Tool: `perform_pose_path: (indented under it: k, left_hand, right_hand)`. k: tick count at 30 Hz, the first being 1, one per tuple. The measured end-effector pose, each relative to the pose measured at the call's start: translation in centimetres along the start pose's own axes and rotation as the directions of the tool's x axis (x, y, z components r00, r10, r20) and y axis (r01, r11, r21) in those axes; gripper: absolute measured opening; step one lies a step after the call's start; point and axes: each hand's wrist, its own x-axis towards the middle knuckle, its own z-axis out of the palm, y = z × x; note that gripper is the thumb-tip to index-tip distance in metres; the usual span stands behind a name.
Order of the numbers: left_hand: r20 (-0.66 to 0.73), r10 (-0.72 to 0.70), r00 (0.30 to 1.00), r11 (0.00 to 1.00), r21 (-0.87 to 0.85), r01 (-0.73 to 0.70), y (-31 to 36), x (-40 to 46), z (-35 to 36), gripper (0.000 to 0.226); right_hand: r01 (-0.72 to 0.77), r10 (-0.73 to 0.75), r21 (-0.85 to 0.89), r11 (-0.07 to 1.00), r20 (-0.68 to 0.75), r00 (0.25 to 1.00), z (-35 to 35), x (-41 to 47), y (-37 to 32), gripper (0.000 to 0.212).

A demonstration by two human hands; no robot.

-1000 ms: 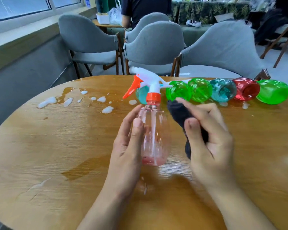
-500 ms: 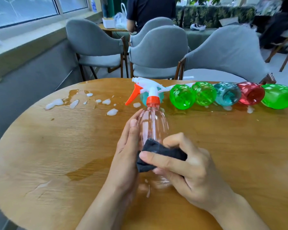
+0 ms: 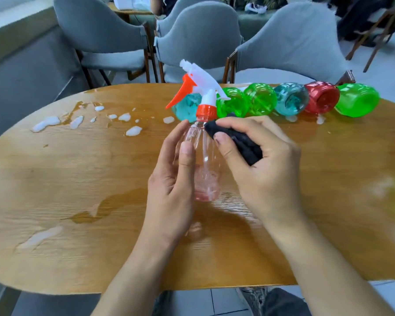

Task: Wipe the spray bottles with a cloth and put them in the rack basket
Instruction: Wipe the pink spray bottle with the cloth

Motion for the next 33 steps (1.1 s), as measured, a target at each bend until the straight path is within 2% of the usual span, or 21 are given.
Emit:
perform_pose_path:
  k: [7,13,17,21,24,26,29,31,33]
  left_hand:
    - [-0.052,0.012,0.999,1.0,-0.006,-0.012,0.2,-0.3,0.3,0.04]
    - [-0.128,-0.081,0.988,0.992,-0.105,0.068,-0.1,0.7,-0.8,0.05]
    - [-0.148,-0.109,0.983,0.988,-0.125,0.09,0.0,1.2,-1.7,0.048]
    - [-0.173,-0.119,0.978,0.986,-0.14,0.096,0.3,1.6,-2.7,0.047]
    - [-0.111,-0.205,0.973,0.944,-0.285,0.166,0.6,1.8,-3.3,0.044]
    - [-0.01,-0.255,0.967,0.901,-0.366,0.234,1.0,1.8,-3.6,0.049]
    - [0.112,-0.318,0.942,0.839,-0.429,0.334,1.6,1.3,-3.6,0.055]
    - [0.177,-0.344,0.922,0.797,-0.465,0.386,2.1,0.9,-3.4,0.057]
    - [0.239,-0.348,0.906,0.771,-0.477,0.422,2.4,0.4,-3.0,0.063]
  right_hand:
    - [0.03,-0.028,-0.06,0.998,0.045,0.999,-0.3,0.2,-0.1,0.016]
    - [0.165,-0.154,-0.078,0.983,0.129,0.98,0.2,-1.5,-0.9,0.016]
    - [0.235,-0.218,-0.069,0.97,0.191,0.957,0.5,-2.6,-1.2,0.016]
    - [0.285,-0.253,-0.047,0.957,0.34,0.906,0.3,-3.6,-1.1,0.014]
    - [0.173,-0.182,0.063,0.983,0.454,0.872,-0.5,-3.5,-1.0,0.012]
    - [0.013,-0.084,0.187,0.982,0.377,0.922,-1.4,-2.8,-1.4,0.011]
    - [-0.201,0.125,0.387,0.9,0.213,0.969,-1.9,-1.5,-2.1,0.011]
    - [-0.267,0.201,0.451,0.851,0.189,0.961,-1.5,-0.9,-2.1,0.013]
    - [-0.268,0.211,0.445,0.854,0.174,0.962,-1.0,-0.9,-2.2,0.016]
